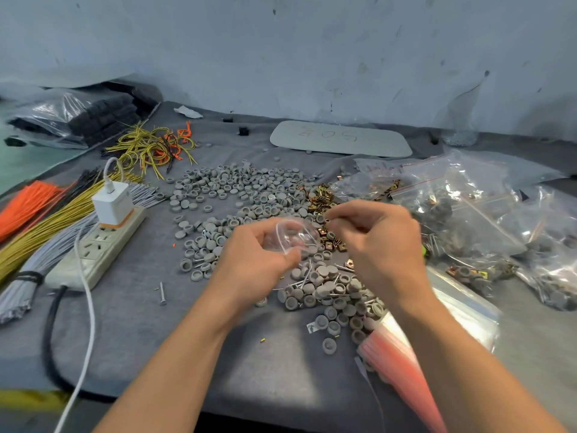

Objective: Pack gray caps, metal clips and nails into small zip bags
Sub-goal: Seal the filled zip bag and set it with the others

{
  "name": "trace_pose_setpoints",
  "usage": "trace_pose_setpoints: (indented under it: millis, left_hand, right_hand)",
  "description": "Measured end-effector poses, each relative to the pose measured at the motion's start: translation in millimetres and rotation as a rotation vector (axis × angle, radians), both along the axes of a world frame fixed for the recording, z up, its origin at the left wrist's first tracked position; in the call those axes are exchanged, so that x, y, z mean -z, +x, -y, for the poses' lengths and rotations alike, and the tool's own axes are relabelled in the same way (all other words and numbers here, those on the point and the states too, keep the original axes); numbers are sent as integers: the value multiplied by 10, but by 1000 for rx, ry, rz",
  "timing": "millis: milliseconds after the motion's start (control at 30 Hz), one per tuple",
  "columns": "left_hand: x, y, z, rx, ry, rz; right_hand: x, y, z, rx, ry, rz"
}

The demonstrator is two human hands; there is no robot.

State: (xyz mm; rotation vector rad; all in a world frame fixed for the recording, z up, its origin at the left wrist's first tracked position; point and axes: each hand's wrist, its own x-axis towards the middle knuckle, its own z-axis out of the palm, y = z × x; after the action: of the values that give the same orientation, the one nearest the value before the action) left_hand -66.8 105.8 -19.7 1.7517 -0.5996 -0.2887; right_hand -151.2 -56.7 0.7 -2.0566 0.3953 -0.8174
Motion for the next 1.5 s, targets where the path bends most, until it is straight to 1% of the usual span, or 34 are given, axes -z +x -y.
trace_pose_setpoints:
  millis: [33,100,167,200,267,333,433,600,667,733,800,833,900,1000,1067,1133,1267,1367,1500]
  left_hand:
    - [-9,11,-17,-11,-34,-16]
    - [-46,23,-45,-37,-133,-70]
    - [-78,42,-55,-74,-240,-126]
    - [-90,52,-56,-87,-290,-143]
    - [-112,69,-57,-108,-378,-144]
    - [-121,75,-62,-124,-417,-120]
    - [-94,68,-49,-142,-390,-68]
    - [-54,60,-3,-134,-345,-35]
    - [-58,59,0,-130,-345,-27]
    - [-64,60,-2,-124,-344,-27]
    - [-60,55,9,-118,-331,-20]
    - [-55,46,15,-114,-318,-9]
    - [-40,25,28,-107,-289,17]
    - [-15,6,45,-87,-232,58]
    - [-5,0,52,-84,-218,69]
    - [1,-1,52,-88,-215,74]
    - [1,-10,57,-83,-205,79]
    - [4,-5,64,-88,-204,79]
    - [12,-3,63,-86,-205,78]
  right_hand:
    - [0,-22,96,71,-32,-47]
    - [36,-53,260,159,-166,-261]
    - [97,-51,319,145,-341,-495]
    - [123,-39,316,129,-428,-580]
    - [161,-11,313,116,-538,-680]
    - [181,11,312,102,-610,-717]
    - [203,27,307,92,-700,-715]
    - [257,61,343,69,-755,-733]
    - [296,59,339,87,-738,-696]
    - [308,49,310,144,-645,-614]
    - [287,28,281,154,-535,-481]
    - [262,6,253,122,-425,-402]
    - [192,-49,174,23,-126,-272]
    - [87,-146,37,-107,262,-166]
    - [41,-192,-30,-188,454,-111]
    - [28,-208,-62,-225,550,-90]
    - [15,-204,-73,-243,669,-94]
    - [-1,-184,-72,-285,825,-95]
    - [7,-149,-88,-335,919,-127]
